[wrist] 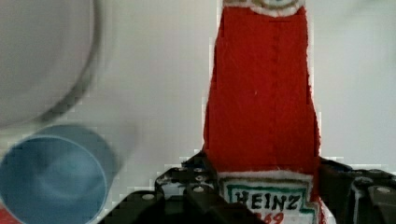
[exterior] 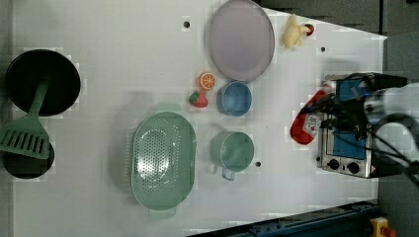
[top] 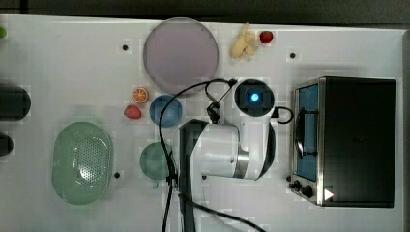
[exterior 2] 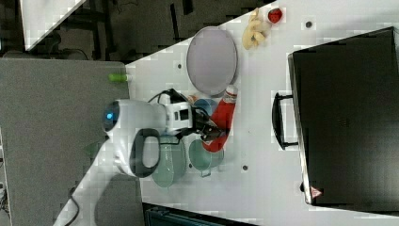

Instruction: Pick ketchup from strainer and place it on the table

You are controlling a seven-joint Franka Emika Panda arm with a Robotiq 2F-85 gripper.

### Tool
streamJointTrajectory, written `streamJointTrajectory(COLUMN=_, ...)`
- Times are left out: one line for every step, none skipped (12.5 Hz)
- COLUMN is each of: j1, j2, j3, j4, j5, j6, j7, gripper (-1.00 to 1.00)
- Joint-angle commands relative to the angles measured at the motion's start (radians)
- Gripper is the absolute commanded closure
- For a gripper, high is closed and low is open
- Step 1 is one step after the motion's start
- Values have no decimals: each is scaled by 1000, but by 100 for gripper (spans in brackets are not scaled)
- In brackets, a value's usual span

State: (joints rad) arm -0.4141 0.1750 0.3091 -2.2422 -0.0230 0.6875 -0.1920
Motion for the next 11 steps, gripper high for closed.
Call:
streamJointTrajectory(j1=25, j2=48, j3=9, j4=-35, j5=7, j6=118, j7=-46, gripper=-21)
streamJointTrajectory(j1=24, j2=70, j3=3, j4=-42, j5=-14, j6=142, j7=-46, gripper=-21)
streamJointTrajectory(j1=23, j2=89, j3=-1, j4=-45, j5=-44, j6=162, j7=-46, gripper=-27)
streamJointTrajectory(j1=23, j2=103, j3=-4, j4=-45, j5=-77, j6=175, j7=-46, gripper=-47)
streamJointTrajectory(j1=23, j2=110, j3=-5, j4=-45, j5=-102, j6=182, j7=-46, gripper=-69)
streamJointTrajectory(j1=23, j2=105, j3=-4, j4=-42, j5=-104, j6=182, j7=-46, gripper=-91)
streamJointTrajectory(j1=24, j2=92, j3=0, j4=-38, j5=-101, j6=179, j7=-46, gripper=-100)
streamJointTrajectory(j1=24, j2=70, j3=6, j4=-33, j5=-98, j6=179, j7=-42, gripper=-100)
streamJointTrajectory(j1=24, j2=42, j3=15, j4=-18, j5=-91, j6=179, j7=-32, gripper=-100)
streamJointTrajectory(j1=24, j2=11, j3=24, j4=3, j5=-74, j6=173, j7=-15, gripper=-100)
streamJointTrajectory(j1=24, j2=-20, j3=32, j4=26, j5=-52, j6=151, j7=5, gripper=-100)
